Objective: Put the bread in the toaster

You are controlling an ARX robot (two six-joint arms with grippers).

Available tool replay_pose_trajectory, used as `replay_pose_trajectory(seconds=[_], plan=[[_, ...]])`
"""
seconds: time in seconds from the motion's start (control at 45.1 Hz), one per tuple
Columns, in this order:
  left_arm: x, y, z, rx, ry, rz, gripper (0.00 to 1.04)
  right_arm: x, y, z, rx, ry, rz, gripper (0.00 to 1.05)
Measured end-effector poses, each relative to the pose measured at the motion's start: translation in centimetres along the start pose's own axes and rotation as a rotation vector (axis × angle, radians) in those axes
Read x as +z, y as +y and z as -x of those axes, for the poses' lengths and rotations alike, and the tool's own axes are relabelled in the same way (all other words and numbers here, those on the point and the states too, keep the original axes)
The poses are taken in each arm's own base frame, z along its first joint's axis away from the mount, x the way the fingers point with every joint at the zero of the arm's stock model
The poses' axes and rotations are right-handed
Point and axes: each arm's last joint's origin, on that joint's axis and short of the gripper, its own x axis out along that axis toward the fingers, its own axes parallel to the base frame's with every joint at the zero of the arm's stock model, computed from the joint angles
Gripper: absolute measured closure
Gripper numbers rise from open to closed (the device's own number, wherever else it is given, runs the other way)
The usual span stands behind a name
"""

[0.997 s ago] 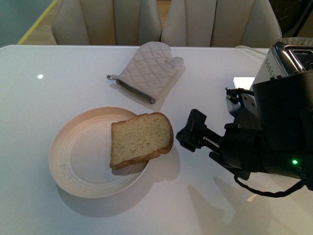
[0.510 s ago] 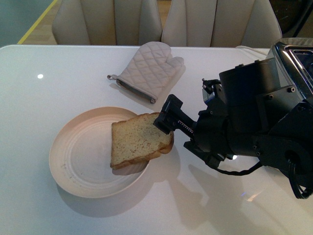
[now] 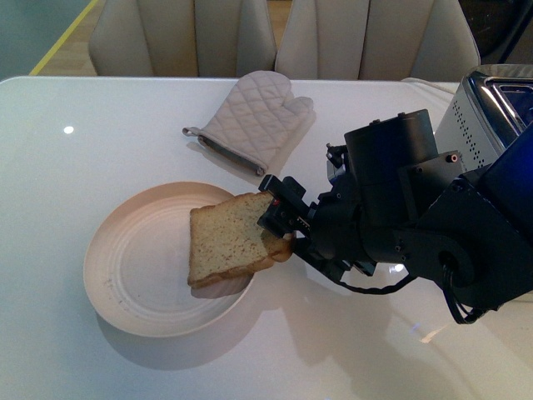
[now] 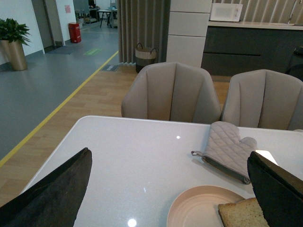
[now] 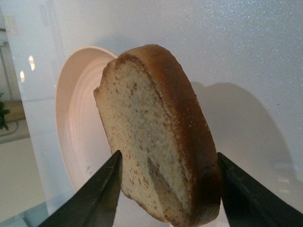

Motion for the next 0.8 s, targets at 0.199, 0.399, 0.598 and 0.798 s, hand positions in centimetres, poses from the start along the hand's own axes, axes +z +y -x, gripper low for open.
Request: replay_pose_trajectory(seconds=[0.199,0.399,0.598,0.798], plan=[[0.0,0.0,0.0,0.0,0.0,0.0,0.07,-0.1,0.1,0.0,0.017,0.021,-0.031,0.8],[0.0,0.0,0.0,0.0,0.0,0.0,0.07,-0.3,0.3,0.7,0.023,0.013,-0.047,1.02],[0.0,0.0,0.0,0.0,0.0,0.0,0.07,2.2,2.6,5.6,0.073,-0.104,-0.017,1.02],[0.0,0.0,0.0,0.0,0.0,0.0,0.07,7.9,5.7,15.4,-0.007,-0.363,0.121,1.02]])
